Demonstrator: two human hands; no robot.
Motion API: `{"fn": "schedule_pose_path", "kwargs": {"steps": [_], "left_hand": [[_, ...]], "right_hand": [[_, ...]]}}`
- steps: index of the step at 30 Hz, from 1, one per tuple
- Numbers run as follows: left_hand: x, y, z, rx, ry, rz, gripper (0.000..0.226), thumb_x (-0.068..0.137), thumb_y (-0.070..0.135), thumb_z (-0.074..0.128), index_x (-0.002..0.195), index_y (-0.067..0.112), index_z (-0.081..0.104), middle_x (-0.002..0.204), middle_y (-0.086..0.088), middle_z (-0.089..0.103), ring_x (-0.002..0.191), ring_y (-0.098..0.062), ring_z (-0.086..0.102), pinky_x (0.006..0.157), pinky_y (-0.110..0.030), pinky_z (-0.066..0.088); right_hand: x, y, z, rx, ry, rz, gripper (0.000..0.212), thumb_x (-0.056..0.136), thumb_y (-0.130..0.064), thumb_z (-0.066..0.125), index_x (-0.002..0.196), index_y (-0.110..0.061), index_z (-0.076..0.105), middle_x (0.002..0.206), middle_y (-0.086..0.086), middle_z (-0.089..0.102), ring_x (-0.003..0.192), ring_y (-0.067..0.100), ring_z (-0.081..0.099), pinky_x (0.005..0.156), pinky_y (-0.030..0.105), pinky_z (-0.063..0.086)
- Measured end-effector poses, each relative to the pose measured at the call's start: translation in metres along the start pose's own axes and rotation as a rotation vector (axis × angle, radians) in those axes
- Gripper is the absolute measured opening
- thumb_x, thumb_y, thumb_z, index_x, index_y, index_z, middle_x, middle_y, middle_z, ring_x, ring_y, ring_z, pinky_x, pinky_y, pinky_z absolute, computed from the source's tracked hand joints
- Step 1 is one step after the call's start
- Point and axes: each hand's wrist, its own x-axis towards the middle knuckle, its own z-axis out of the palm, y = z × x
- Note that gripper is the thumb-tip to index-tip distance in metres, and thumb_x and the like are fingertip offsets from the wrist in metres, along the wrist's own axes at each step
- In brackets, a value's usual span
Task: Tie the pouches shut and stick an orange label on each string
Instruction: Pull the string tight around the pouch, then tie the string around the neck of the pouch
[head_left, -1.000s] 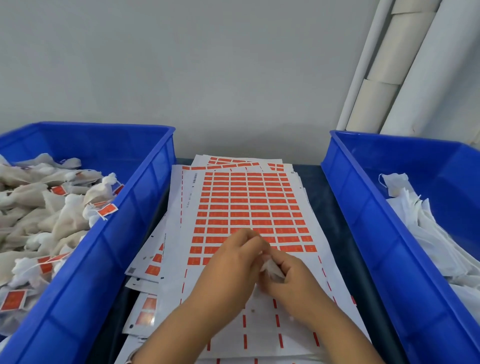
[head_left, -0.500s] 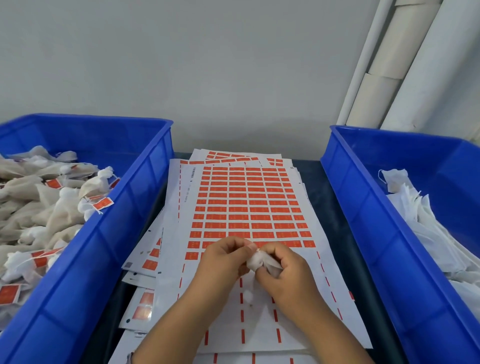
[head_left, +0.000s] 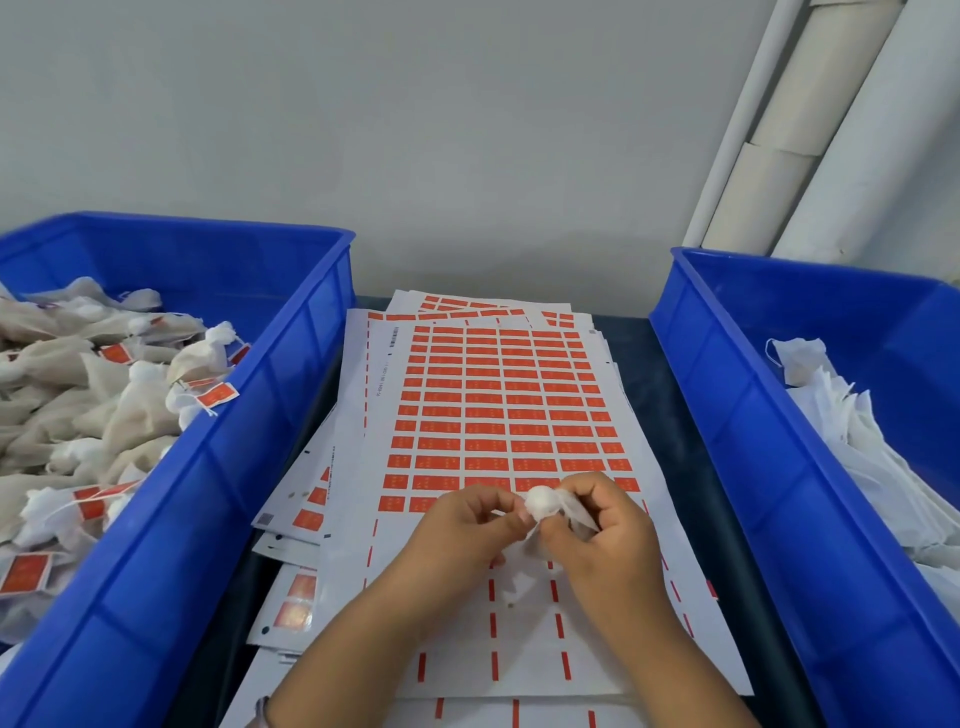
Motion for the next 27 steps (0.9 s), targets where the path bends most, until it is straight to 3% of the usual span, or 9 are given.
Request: {"fn": "schedule_pose_path", "kwargs": {"steps": [4, 8, 11, 14, 18, 23, 27], "left_hand": [[0.0012, -0.0032, -0.0002, 0.062, 0.01, 0.05, 0.014, 0.088, 0.035, 0.058, 0.079, 0.03, 0.067, 0.071, 0.016, 0.063, 0.065, -0.001, 0.057, 0.055, -0.008, 0.041], [0.0002, -0.0028, 0.0006, 0.022, 0.025, 0.086, 0.015, 0.088, 0.033, 0.058, 0.076, 0.03, 0.066, 0.07, 0.019, 0.063, 0.065, 0.007, 0.057, 0.054, -0.002, 0.04], [0.0018, -0.0035, 0.0031, 0.09, 0.114, 0.138, 0.007, 0.085, 0.034, 0.062, 0.079, 0.032, 0.062, 0.082, 0.016, 0.062, 0.075, 0.002, 0.058, 0.056, -0.002, 0.041], [0.0018, -0.0037, 0.0045, 0.084, 0.155, 0.196, 0.009, 0.079, 0.036, 0.067, 0.084, 0.035, 0.059, 0.092, 0.016, 0.061, 0.084, -0.002, 0.059, 0.058, -0.002, 0.042], [0.0028, -0.0049, 0.0029, 0.066, 0.179, 0.229, 0.004, 0.081, 0.037, 0.063, 0.082, 0.039, 0.061, 0.092, 0.017, 0.061, 0.083, 0.007, 0.056, 0.059, -0.002, 0.042], [0.0052, -0.0067, 0.0028, 0.075, 0.191, 0.227, 0.003, 0.081, 0.038, 0.063, 0.08, 0.038, 0.06, 0.09, 0.016, 0.061, 0.083, 0.001, 0.058, 0.061, -0.008, 0.043], [0.0006, -0.0055, 0.0085, 0.147, 0.354, 0.326, 0.016, 0.079, 0.028, 0.071, 0.074, 0.032, 0.056, 0.084, 0.015, 0.058, 0.082, 0.003, 0.054, 0.062, -0.005, 0.043]], "right_hand": [[0.0025, -0.0024, -0.0001, 0.04, -0.002, 0.095, 0.019, 0.083, -0.021, 0.071, 0.083, -0.038, 0.062, 0.082, -0.031, 0.064, 0.087, -0.013, 0.057, 0.061, 0.001, 0.045], [0.0044, -0.0053, 0.0004, 0.037, -0.048, 0.173, 0.004, 0.084, -0.036, 0.065, 0.081, -0.037, 0.062, 0.078, -0.032, 0.064, 0.085, -0.015, 0.057, 0.059, 0.001, 0.044], [0.0045, -0.0061, 0.0003, 0.108, -0.091, 0.24, 0.017, 0.078, -0.048, 0.058, 0.084, -0.034, 0.065, 0.081, -0.026, 0.067, 0.084, -0.012, 0.059, 0.059, 0.004, 0.046], [0.0044, -0.0053, -0.0001, 0.191, -0.148, 0.344, 0.011, 0.089, -0.035, 0.059, 0.089, -0.03, 0.069, 0.084, -0.022, 0.069, 0.085, -0.003, 0.065, 0.063, 0.01, 0.051], [0.0052, -0.003, 0.0002, 0.393, -0.184, 0.513, 0.012, 0.088, -0.023, 0.063, 0.092, -0.024, 0.075, 0.093, -0.005, 0.074, 0.097, 0.018, 0.068, 0.086, 0.033, 0.055], [0.0062, -0.0059, -0.0053, 0.615, -0.226, 0.608, 0.026, 0.065, -0.024, 0.071, 0.089, -0.02, 0.078, 0.1, 0.001, 0.074, 0.099, 0.02, 0.068, 0.079, 0.03, 0.055], [0.0059, -0.0088, -0.0067, 0.681, -0.219, 0.597, 0.024, 0.068, -0.024, 0.068, 0.089, -0.024, 0.078, 0.103, 0.002, 0.074, 0.1, 0.02, 0.067, 0.083, 0.032, 0.053]]}}
